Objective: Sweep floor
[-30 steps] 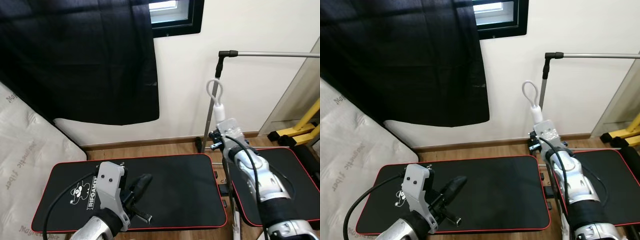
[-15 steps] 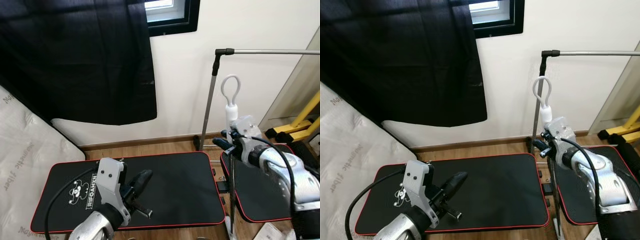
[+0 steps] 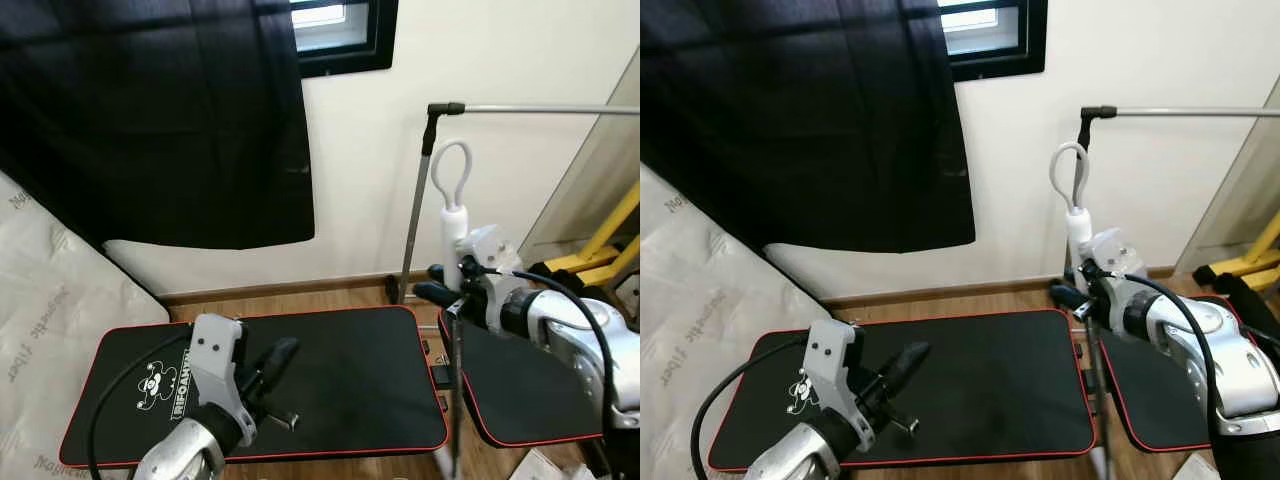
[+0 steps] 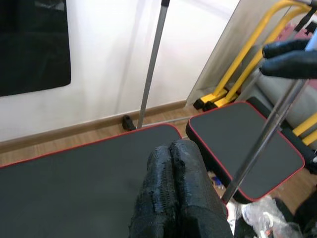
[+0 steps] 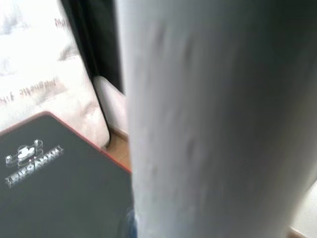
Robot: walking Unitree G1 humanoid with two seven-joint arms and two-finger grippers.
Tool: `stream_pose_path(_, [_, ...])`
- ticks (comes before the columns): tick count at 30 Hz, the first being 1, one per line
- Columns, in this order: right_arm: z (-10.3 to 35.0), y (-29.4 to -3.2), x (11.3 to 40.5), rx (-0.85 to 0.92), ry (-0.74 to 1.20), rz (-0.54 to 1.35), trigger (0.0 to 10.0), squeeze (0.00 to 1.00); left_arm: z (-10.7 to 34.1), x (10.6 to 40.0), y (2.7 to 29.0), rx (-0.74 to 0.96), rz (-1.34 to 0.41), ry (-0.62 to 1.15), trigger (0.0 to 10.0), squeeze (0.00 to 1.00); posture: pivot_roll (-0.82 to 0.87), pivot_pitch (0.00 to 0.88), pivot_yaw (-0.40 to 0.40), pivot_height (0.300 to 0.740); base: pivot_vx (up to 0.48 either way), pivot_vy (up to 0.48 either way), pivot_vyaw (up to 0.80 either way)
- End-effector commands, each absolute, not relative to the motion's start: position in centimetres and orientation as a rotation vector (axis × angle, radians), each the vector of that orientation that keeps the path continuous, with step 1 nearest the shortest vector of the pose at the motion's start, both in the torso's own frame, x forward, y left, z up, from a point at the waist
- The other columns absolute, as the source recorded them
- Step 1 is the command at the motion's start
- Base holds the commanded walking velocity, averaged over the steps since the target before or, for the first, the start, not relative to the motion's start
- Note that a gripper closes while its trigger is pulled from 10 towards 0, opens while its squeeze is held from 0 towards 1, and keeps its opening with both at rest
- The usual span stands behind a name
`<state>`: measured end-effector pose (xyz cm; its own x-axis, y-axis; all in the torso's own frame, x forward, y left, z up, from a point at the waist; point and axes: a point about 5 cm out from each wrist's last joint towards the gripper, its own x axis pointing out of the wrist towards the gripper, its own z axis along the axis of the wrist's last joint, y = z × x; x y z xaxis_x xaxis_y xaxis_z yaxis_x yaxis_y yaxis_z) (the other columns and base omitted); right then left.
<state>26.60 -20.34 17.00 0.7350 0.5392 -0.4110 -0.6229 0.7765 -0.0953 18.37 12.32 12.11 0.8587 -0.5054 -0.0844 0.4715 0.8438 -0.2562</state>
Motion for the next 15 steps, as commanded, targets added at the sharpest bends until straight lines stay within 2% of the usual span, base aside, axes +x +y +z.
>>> stream_pose_path(1, [17.8, -19.5, 26.4, -0.224, 0.352, 0.709, 10.0, 0.0, 11.8, 18.3, 12.3, -0.243, -0.574, 0.164, 10.0, 0.0, -0.11, 0.002, -0.018, 0.74, 0.0, 0.0, 0.0])
stream_pose_path(6, [17.9, -19.0, 27.3, -0.241, 0.343, 0.668, 10.0, 0.0, 11.6, 19.5, 13.0, -0.249, -0.436, 0.157, 10.0, 0.0, -0.11, 0.0, -0.039, 0.74, 0.0, 0.0, 0.0])
stream_pose_path(15, [16.1, -17.2, 27.3, -0.245, 0.364, 0.652, 10.0, 0.0, 11.5, 20.0, 13.3, -0.253, -0.39, 0.153, 10.0, 0.0, -0.1, 0.0, -0.038, 0.74, 0.0, 0.0, 0.0])
